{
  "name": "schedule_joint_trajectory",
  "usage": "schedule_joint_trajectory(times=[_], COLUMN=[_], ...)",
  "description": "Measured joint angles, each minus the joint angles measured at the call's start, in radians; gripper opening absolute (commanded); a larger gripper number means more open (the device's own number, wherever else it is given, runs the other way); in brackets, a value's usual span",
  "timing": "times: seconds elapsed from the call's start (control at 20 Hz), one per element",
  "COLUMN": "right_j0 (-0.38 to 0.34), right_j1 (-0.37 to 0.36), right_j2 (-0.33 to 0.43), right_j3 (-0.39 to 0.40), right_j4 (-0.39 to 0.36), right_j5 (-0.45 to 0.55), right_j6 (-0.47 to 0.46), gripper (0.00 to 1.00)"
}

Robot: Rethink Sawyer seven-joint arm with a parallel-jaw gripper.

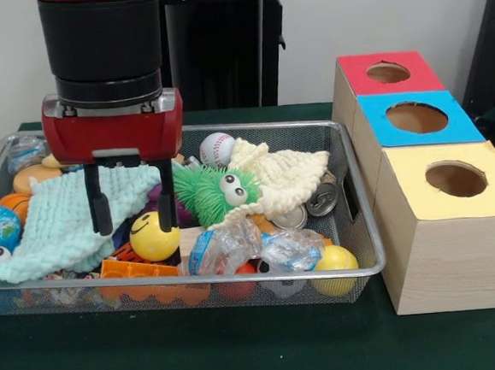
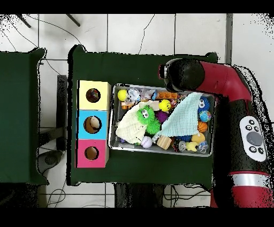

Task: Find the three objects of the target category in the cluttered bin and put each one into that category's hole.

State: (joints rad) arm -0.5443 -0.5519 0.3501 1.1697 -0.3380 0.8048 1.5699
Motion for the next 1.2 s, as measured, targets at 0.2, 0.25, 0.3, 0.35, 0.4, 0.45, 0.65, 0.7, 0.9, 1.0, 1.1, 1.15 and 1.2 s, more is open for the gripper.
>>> schedule_joint_trajectory(times=[0.2, 0.25, 0.3, 0.35, 0.4, 0.45, 0.65, 0.7, 0.9, 1.0, 1.1, 1.15, 1.2], right_j0=[-0.001, -0.001, -0.002, -0.003, -0.003, -0.004, -0.013, -0.017, -0.039, -0.049, -0.056, -0.061, -0.07], right_j1=[0.0, 0.001, 0.002, 0.004, 0.005, 0.01, 0.038, 0.049, 0.095, 0.119, 0.135, 0.145, 0.164], right_j2=[0.0, 0.0, 0.0, 0.0, 0.0, 0.0, 0.0, 0.0, 0.0, 0.0, 0.001, 0.001, 0.001], right_j3=[-0.001, -0.005, -0.009, -0.014, -0.018, -0.028, -0.074, -0.088, -0.132, -0.152, -0.163, -0.169, -0.179], right_j4=[0.0, 0.0, 0.0, 0.0, 0.0, 0.0, -0.002, -0.002, -0.003, -0.007, -0.012, -0.016, -0.023], right_j5=[0.008, 0.013, 0.018, 0.022, 0.025, 0.03, 0.043, 0.043, 0.043, 0.043, 0.043, 0.043, 0.043], right_j6=[0.0, 0.0, 0.0, 0.0, 0.0, 0.0, 0.0, 0.0, 0.0, 0.0, 0.0, 0.0, 0.0], gripper=[1.0, 1.0, 1.0, 1.0, 1.0, 1.0, 1.0, 1.0, 1.0, 1.0, 1.0, 1.0, 1.0])
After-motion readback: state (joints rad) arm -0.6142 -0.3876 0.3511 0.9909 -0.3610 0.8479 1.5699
